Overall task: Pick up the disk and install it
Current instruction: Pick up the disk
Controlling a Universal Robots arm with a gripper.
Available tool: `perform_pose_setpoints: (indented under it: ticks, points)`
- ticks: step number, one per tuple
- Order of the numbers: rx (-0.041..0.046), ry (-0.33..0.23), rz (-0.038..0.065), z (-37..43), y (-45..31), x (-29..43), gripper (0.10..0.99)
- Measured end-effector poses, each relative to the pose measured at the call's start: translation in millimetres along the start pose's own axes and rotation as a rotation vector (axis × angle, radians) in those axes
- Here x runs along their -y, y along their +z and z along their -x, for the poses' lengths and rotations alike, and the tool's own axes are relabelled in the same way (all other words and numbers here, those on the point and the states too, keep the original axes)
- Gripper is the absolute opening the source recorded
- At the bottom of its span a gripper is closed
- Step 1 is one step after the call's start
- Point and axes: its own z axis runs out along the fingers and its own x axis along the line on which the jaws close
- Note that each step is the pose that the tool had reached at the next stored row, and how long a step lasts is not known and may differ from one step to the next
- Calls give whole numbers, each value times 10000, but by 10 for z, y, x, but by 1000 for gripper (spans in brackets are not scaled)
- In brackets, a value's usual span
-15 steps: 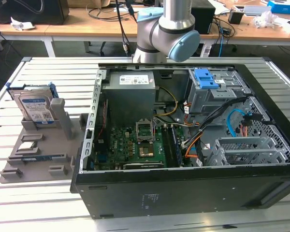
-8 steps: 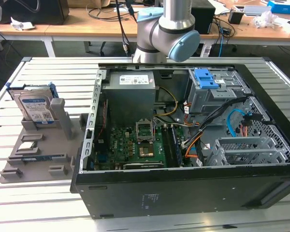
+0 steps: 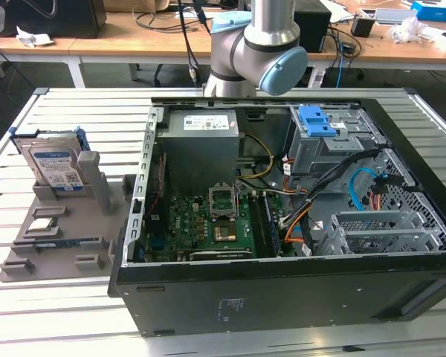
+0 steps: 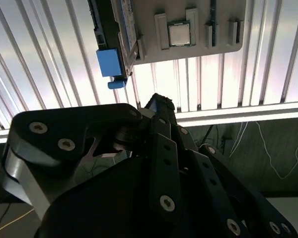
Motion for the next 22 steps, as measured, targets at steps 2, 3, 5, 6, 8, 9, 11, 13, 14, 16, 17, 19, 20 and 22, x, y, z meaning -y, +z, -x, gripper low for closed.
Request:
perform_pose_setpoints:
  ticks: [2,3,5,6,8,9,11,13,14,16,17,19,20,22]
  points:
    - [-7,-172,3,0,0,0,106]
    - [-11,-272,6,0,0,0,106]
    - [-22,-515,11,0,0,0,106]
    - [-27,-629,13,0,0,0,106]
    - [-33,-790,16,0,0,0,106]
    - [-36,-856,18,0,0,0,106]
    - [-41,-982,21,0,0,0,106]
    - [-47,-1133,24,0,0,0,106]
    - [-52,-1242,26,0,0,0,106]
    - [-60,-1454,30,0,0,0,106]
    - [-65,-1551,32,0,0,0,106]
    - [-72,-1709,35,0,0,0,106]
    - [-74,-1772,36,0,0,0,106]
    - [-80,-1908,40,0,0,0,106]
